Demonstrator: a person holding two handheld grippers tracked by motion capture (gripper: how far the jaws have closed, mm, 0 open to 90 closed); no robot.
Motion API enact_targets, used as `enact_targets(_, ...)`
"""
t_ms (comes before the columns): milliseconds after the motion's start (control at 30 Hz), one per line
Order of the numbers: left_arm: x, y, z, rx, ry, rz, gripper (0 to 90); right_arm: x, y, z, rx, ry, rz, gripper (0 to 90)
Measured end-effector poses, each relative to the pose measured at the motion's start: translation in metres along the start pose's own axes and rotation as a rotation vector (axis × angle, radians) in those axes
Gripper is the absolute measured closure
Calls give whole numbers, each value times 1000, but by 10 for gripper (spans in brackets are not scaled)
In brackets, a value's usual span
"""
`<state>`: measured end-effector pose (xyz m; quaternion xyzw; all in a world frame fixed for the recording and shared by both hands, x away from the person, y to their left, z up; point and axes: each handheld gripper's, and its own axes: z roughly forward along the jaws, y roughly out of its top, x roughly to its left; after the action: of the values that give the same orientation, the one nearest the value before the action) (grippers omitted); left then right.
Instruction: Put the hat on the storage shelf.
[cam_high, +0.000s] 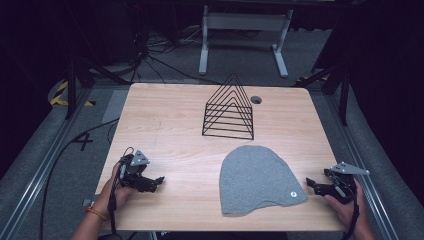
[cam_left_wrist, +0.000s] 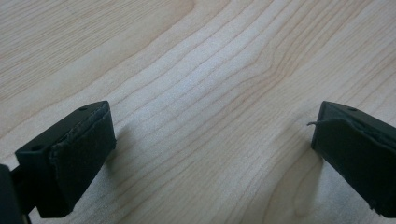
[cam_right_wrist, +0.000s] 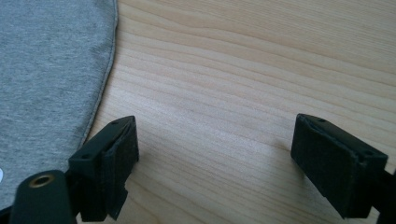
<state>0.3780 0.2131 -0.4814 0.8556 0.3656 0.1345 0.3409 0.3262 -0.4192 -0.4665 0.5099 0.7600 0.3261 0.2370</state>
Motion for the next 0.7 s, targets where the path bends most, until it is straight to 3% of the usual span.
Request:
enact_targets(100,-2,0,0,0,2,-3,2,0,0,0,-2,-1,0,154)
enact_targets(400,-5,3,0,30,-50,54,5,1,0,0,-5,-1,0,164)
enact_targets(500,-6,11,0,10,-80,80,195,0,0,0,-9,2,-1,206)
enact_targets(567,-11,14,3,23,-95,82,152,-2,1,-1,0,12,-15,230)
enact_targets(667,-18,24,6,13,-127,95,229,-4,2,-4,9,22,-26,318)
enact_targets(700,-21,28,6,11,-136,100,209,-4,2,-5,8,34,-31,338)
